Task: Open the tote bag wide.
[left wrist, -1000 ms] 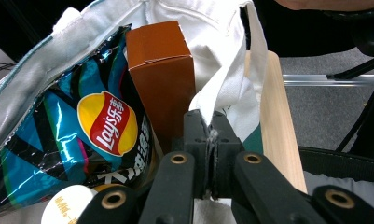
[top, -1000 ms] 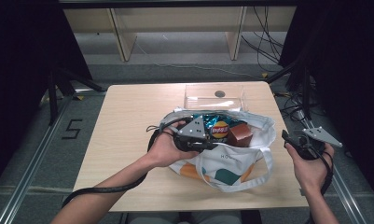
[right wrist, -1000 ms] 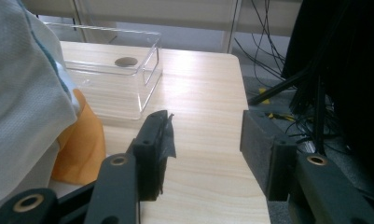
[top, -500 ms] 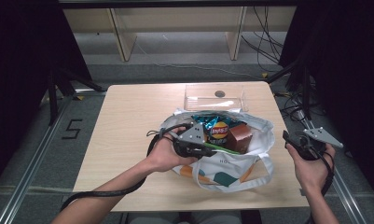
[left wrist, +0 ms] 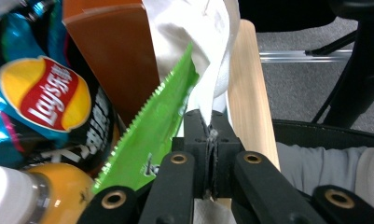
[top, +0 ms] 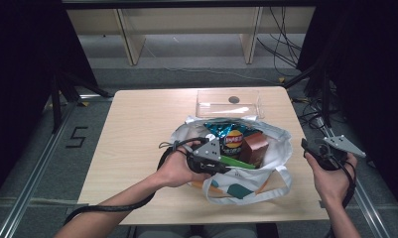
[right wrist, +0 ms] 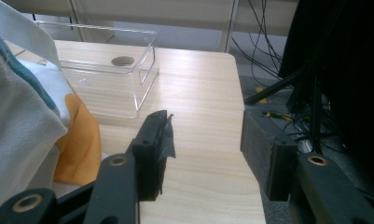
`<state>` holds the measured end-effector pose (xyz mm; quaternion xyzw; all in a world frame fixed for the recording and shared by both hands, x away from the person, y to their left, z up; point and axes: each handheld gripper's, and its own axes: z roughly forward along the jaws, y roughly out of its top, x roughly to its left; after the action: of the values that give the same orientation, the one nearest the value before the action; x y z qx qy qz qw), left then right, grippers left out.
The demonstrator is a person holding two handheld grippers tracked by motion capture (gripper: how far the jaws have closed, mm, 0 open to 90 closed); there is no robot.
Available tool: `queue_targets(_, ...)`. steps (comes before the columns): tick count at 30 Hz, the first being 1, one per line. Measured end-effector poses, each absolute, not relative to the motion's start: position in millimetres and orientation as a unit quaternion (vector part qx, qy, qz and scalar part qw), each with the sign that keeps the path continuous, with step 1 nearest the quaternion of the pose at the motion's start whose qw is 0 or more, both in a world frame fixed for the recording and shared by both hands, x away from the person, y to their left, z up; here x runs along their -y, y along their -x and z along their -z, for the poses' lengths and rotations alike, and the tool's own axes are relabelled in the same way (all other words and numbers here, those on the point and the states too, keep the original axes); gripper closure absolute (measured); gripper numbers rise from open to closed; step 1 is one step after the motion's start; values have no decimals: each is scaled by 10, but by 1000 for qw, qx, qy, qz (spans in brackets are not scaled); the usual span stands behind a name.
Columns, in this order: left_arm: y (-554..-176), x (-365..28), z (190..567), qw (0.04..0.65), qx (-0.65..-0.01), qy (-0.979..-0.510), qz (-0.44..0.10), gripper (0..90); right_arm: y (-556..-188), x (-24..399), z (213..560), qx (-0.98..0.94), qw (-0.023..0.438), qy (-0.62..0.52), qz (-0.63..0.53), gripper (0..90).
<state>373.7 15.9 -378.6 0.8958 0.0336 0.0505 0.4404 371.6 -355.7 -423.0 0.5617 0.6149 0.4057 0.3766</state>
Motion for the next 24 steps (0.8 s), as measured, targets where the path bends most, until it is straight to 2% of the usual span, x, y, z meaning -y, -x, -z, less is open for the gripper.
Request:
queue_targets(6,-3787,-133,3883,437,-51,-897,-36,875,-3707,3557,4221,-623,362,-564,-403,523)
queue_targets(9,-3825,-104,3975,431,-55,-900,-30,876,-3731,3588,4232,-624,381,-550,-404,523)
queue_targets(12,-3849,-83,4053,426,-63,-902,-23,876,-3714,3570,4228,-622,368,-562,-402,522)
queue_targets(14,-3866,-70,4093,422,-66,-904,-22,876,-3725,3589,4227,-628,379,-552,-398,522)
queue_targets(24,-3944,-13,4371,410,-87,-907,-26,876,-3713,3563,4231,-617,373,-563,-405,520)
